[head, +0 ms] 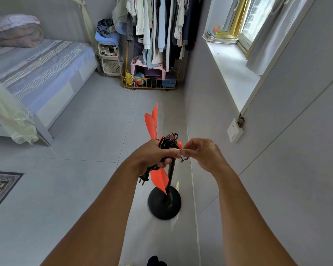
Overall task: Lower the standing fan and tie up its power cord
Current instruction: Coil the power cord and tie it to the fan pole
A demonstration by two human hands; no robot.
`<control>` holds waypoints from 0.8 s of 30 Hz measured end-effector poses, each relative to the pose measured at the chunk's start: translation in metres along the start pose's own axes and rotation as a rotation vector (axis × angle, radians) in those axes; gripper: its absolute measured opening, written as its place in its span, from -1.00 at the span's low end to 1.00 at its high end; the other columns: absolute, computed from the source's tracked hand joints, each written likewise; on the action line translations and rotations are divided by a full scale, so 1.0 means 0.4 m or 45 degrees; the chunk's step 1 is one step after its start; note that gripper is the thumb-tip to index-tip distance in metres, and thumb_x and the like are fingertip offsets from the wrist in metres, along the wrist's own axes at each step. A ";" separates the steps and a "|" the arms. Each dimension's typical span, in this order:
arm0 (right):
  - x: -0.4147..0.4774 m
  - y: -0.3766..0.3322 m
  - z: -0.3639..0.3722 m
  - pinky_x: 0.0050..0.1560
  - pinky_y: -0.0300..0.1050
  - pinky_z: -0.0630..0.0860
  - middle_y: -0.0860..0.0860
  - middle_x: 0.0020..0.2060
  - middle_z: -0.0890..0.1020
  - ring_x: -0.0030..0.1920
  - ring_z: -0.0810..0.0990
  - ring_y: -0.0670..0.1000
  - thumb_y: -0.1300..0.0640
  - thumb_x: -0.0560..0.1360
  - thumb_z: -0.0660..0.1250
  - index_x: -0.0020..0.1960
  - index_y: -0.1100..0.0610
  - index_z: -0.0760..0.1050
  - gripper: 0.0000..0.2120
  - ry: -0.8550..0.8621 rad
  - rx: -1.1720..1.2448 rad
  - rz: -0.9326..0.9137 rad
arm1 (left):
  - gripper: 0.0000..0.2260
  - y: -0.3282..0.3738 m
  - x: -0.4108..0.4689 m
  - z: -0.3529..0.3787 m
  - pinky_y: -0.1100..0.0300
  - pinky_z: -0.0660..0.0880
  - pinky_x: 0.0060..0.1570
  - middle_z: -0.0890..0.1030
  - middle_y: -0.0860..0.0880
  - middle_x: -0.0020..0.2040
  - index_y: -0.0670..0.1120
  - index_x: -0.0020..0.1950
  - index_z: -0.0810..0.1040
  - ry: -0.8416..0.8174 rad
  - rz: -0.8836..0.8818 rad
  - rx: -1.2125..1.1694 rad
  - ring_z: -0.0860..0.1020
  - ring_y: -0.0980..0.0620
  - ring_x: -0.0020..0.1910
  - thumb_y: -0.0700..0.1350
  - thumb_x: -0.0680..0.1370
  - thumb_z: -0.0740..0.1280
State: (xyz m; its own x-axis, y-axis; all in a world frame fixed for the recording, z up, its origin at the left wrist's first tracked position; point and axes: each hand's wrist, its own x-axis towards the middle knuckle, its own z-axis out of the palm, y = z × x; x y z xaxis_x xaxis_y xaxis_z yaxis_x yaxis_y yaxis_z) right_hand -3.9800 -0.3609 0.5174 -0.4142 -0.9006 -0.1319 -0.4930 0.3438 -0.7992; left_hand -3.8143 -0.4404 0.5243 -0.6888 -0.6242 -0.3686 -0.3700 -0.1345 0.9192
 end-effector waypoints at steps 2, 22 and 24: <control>0.005 0.000 0.004 -0.27 -0.38 0.41 -0.13 -0.32 0.62 -0.29 0.56 -0.20 0.09 0.45 0.48 -0.12 0.08 0.64 -0.92 -0.017 0.013 0.007 | -0.76 -0.003 0.006 -0.004 0.38 0.36 -0.51 0.48 0.01 -0.48 -0.22 -0.01 0.66 0.035 0.040 -0.009 0.38 0.17 -0.55 -0.04 0.57 0.36; 0.116 0.036 0.087 0.01 -0.12 0.54 0.18 0.04 0.67 0.10 0.63 0.13 0.22 0.55 0.33 0.10 0.25 0.58 -0.84 -0.098 0.137 0.293 | -0.84 -0.017 0.182 -0.047 0.13 0.57 -0.19 0.55 -0.07 -0.28 -0.28 0.09 0.57 0.191 0.088 -0.563 0.53 0.03 -0.34 -0.20 0.62 0.28; 0.124 0.056 0.082 -0.18 -0.27 0.56 0.24 0.00 0.68 0.01 0.66 0.16 0.26 0.57 0.31 0.12 0.32 0.55 -0.82 -0.099 0.258 0.317 | -0.87 -0.019 0.211 -0.034 0.05 0.57 -0.13 0.57 -0.08 -0.25 -0.25 0.04 0.58 0.239 0.072 -0.553 0.55 0.00 -0.31 -0.21 0.62 0.28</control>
State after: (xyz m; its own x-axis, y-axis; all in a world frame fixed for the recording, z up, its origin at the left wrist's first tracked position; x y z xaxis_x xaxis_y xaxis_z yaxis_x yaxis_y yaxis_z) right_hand -3.9867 -0.4066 0.4738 -0.4395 -0.8159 -0.3757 -0.2185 0.5028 -0.8363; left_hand -3.8610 -0.5027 0.4879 -0.5608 -0.7628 -0.3220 -0.0128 -0.3809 0.9245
